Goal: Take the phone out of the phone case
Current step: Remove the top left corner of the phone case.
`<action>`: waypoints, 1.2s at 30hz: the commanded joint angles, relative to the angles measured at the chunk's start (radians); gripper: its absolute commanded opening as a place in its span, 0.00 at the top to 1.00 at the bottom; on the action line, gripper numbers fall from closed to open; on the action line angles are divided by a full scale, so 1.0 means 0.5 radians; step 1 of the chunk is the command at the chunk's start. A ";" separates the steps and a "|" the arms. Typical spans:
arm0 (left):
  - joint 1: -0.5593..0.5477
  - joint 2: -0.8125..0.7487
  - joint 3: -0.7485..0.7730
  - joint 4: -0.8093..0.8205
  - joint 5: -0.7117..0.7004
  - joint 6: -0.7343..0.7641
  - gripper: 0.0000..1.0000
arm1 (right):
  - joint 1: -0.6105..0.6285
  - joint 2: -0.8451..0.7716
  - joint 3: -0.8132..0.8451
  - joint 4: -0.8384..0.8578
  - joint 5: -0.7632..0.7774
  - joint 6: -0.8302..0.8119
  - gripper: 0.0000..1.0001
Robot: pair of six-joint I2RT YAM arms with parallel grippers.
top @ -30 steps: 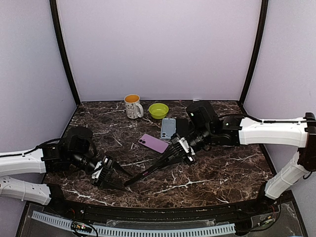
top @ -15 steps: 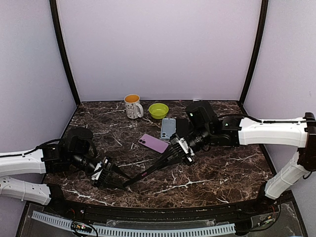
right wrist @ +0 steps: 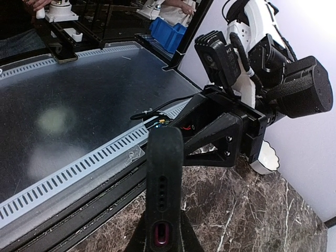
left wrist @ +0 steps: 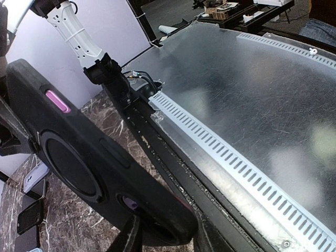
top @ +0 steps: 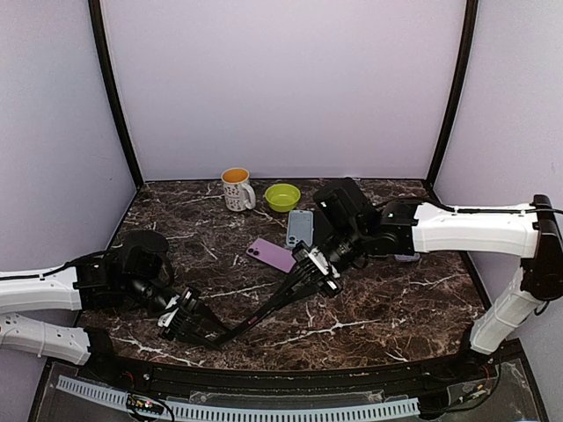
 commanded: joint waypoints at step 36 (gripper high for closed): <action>-0.024 -0.063 -0.041 0.045 -0.324 0.131 0.75 | 0.206 0.219 0.336 -0.791 -0.310 -0.579 1.00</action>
